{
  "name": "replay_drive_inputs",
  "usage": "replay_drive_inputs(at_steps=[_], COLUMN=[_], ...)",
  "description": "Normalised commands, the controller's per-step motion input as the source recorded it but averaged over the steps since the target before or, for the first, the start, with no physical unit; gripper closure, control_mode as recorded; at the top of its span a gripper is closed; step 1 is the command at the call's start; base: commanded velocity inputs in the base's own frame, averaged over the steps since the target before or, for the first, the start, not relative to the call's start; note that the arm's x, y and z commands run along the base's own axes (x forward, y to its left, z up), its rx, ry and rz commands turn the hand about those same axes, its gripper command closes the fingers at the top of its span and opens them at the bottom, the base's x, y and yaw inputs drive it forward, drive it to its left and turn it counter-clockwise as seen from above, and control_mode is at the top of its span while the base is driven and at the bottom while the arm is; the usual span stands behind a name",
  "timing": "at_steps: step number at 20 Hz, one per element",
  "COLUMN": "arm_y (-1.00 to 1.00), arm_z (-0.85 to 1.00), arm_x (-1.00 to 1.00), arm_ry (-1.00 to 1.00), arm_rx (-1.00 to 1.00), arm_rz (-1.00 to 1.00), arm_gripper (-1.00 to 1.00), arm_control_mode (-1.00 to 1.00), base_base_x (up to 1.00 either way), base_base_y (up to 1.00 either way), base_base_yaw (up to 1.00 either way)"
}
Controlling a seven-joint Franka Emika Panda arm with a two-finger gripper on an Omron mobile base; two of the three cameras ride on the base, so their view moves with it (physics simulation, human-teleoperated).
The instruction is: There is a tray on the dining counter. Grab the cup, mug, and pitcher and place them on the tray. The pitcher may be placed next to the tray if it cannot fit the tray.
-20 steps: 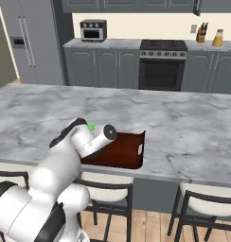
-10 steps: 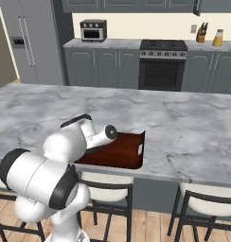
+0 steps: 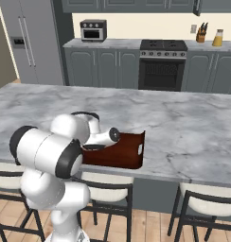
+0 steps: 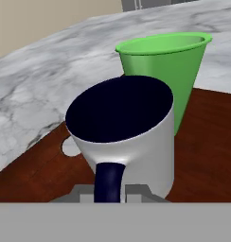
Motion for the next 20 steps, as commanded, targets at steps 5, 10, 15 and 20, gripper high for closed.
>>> replay_drive_inputs(at_steps=[5,10,15,20], arm_y=[0.0,0.0,0.0,0.0], arm_z=[-0.08,0.0,0.0,0.0], arm_x=[0.03,0.0,0.0,0.0], arm_ry=[0.0,0.0,0.0,0.0], arm_rx=[0.0,0.0,0.0,0.0], arm_rz=[0.01,0.0,0.0,0.0], arm_gripper=[1.0,1.0,-1.0,-1.0], arm_control_mode=[-1.0,-1.0,-1.0,-1.0], base_base_x=[0.0,0.0,0.0,0.0], base_base_y=[0.0,0.0,0.0,0.0], base_base_yaw=[0.0,0.0,0.0,0.0])
